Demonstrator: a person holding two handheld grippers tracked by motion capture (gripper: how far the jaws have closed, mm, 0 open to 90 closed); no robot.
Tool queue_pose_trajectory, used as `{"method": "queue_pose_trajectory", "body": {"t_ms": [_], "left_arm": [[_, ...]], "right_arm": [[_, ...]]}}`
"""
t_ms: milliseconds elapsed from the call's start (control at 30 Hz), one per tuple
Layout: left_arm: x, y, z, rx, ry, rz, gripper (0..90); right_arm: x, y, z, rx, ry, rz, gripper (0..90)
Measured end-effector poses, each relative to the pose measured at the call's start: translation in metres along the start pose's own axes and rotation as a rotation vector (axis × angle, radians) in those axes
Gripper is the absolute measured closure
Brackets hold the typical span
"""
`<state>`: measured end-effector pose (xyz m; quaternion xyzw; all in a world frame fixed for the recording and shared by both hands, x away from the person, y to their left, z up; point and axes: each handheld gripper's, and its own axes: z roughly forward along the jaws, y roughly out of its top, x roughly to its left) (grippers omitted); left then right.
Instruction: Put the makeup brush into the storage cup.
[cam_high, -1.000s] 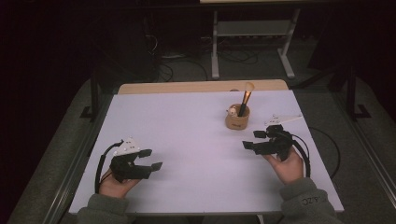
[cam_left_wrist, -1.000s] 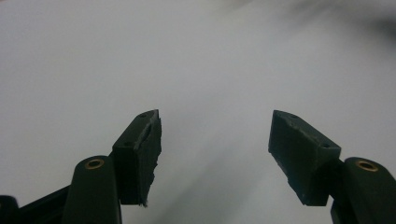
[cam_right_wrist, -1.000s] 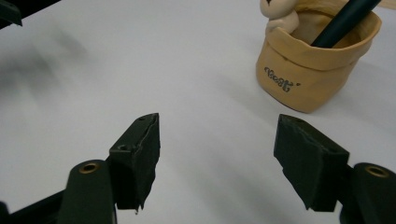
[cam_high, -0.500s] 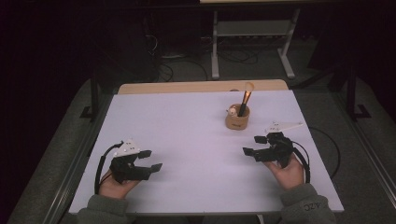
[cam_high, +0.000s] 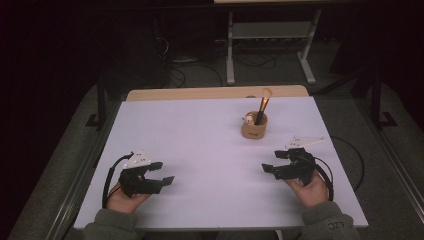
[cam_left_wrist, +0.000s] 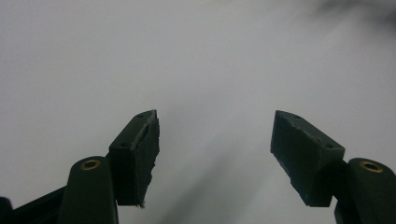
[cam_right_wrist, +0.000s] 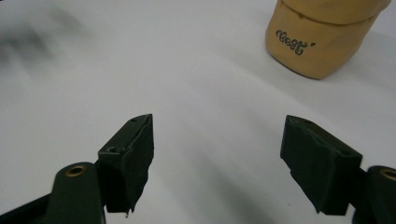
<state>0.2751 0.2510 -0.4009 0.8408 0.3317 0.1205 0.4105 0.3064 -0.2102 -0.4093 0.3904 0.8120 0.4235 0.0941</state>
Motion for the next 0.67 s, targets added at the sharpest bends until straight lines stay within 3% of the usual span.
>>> {"method": "queue_pose_trajectory", "body": {"t_ms": [667], "left_arm": [[0.0034, -0.0020, 0.0025, 0.001, 0.002, -0.003, 30.8]], "right_arm": [[0.0073, -0.0051, -0.0016, -0.014, 0.006, -0.027, 23.5]]}}
